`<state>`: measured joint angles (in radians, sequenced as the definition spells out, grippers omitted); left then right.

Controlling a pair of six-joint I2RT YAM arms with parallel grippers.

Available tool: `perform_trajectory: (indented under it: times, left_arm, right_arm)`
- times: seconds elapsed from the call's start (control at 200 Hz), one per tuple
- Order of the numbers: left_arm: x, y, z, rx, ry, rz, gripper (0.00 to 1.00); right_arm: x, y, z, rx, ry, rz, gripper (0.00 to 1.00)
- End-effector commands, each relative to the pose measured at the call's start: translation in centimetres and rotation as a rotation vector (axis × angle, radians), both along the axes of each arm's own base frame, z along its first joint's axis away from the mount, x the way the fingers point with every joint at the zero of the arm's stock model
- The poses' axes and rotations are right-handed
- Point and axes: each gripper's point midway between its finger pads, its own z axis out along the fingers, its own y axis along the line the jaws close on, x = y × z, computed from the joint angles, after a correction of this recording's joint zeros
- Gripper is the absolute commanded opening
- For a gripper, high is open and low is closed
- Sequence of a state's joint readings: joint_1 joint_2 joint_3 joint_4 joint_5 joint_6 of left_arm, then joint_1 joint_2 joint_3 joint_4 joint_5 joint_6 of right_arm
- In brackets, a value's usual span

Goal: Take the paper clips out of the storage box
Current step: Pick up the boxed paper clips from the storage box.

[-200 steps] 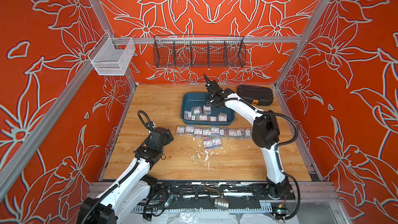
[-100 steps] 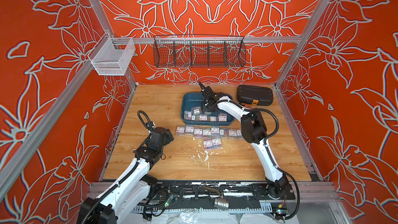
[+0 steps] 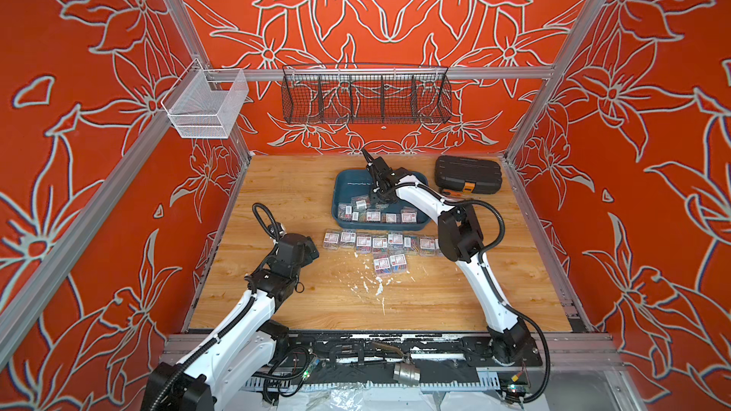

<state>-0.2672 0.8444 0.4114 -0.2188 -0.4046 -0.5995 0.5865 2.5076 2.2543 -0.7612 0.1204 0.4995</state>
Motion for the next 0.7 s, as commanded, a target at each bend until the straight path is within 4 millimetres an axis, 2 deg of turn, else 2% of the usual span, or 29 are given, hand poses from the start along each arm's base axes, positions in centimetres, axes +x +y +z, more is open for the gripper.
perform_trajectory:
  times: [0.0, 0.095, 0.18, 0.34, 0.49, 0.696]
  left_arm:
    - [0.2, 0.3, 0.4, -0.009, -0.016, 0.018, 0.98]
    - [0.2, 0.2, 0.3, -0.012, -0.016, 0.015, 0.98]
    - [0.1, 0.3, 0.2, -0.012, -0.012, 0.02, 0.98]
    - [0.0, 0.4, 0.1, -0.011, -0.003, 0.032, 0.98]
    - [0.1, 0.4, 0.1, -0.012, 0.001, 0.028, 0.98]
    - [0.2, 0.2, -0.1, -0.018, 0.012, 0.018, 0.98]
  right_arm:
    - [0.3, -0.3, 4.1, -0.021, -0.064, 0.005, 0.54]
    - [0.2, -0.9, 8.5, -0.008, -0.129, 0.006, 0.53]
    - [-0.7, -1.5, 11.9, 0.009, -0.172, 0.008, 0.52]
    - [-4.2, -3.8, 15.4, 0.048, -0.219, -0.002, 0.49]
    - [-8.9, -7.7, 15.3, 0.025, -0.206, -0.047, 0.47]
    - [-16.6, -12.8, 10.5, 0.001, -0.118, -0.115, 0.46]
